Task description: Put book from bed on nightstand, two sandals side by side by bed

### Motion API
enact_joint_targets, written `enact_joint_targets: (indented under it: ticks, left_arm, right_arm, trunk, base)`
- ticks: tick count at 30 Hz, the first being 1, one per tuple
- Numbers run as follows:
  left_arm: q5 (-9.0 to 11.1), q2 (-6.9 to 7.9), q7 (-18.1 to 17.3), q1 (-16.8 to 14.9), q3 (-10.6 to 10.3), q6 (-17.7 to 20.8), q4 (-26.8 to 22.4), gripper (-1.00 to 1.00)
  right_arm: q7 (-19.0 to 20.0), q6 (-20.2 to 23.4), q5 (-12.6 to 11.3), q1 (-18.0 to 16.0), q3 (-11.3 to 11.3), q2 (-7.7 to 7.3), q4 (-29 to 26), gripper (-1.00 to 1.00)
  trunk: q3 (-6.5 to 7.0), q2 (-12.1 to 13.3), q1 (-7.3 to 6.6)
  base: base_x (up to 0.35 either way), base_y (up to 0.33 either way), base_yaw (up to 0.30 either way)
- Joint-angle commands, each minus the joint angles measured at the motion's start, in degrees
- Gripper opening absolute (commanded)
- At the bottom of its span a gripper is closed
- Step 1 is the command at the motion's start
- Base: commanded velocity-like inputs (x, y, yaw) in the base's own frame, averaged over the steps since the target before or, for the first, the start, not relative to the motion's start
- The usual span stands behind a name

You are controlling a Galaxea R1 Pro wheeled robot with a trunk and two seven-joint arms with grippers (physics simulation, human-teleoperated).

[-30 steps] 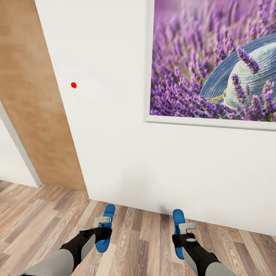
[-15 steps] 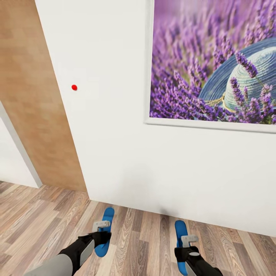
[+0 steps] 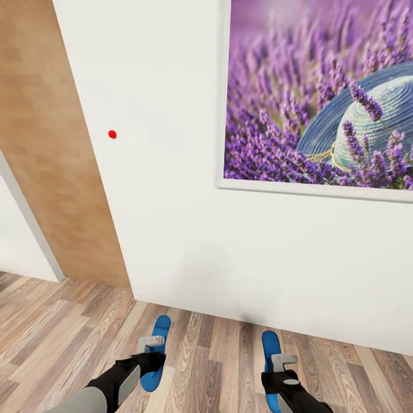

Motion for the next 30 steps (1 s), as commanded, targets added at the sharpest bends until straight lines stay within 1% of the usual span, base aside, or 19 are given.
enact_joint_targets:
  ticks: [1,4,6,11,20,30]
  left_arm:
    - [0.5,0.04,0.5,0.3,-0.6,0.3,-0.1,-1.0]
    - [0.5,0.15,0.4,2.2,-0.6,-0.3,-0.2,-1.0]
    - [0.5,0.18,0.4,2.7,-0.6,-0.6,-0.1,-1.0]
    - [0.5,0.27,0.4,3.3,-0.6,-1.0,-0.1,-1.0]
    - [0.5,0.32,0.3,3.5,-0.6,-1.1,-0.1,-1.0]
    - [0.5,0.45,0.0,3.5,-0.6,-1.7,-0.2,-1.0]
  right_arm:
    - [-0.4,0.5,0.0,0.0,0.5,-0.05,-0.1,-1.0]
    - [-0.4,0.4,0.0,0.0,0.5,-0.02,-0.1,-1.0]
    - [-0.4,0.4,0.0,0.0,0.5,0.02,-0.1,-1.0]
    - [-0.4,0.4,0.0,0.0,0.6,0.01,-0.1,-1.0]
    - [-0.3,0.4,0.1,0.0,0.6,-0.02,-0.1,-1.0]
    - [-0.3,0.4,0.1,0.0,0.6,-0.02,-0.2,-1.0]
  trunk:
    - [0.11,0.4,-0.22]
    - [0.65,1.6,-0.88]
    - [1.01,2.4,-1.32]
    - [1.91,4.4,-2.42]
    - [3.52,8.0,-4.39]
    - [3.52,8.0,-4.39]
  base:
    - [0.0,0.0,0.0]
    - [0.0,0.0,0.0]
    - [0.0,0.0,0.0]
    - [0.0,0.0,0.0]
    - [0.0,0.0,0.0]
    - [0.0,0.0,0.0]
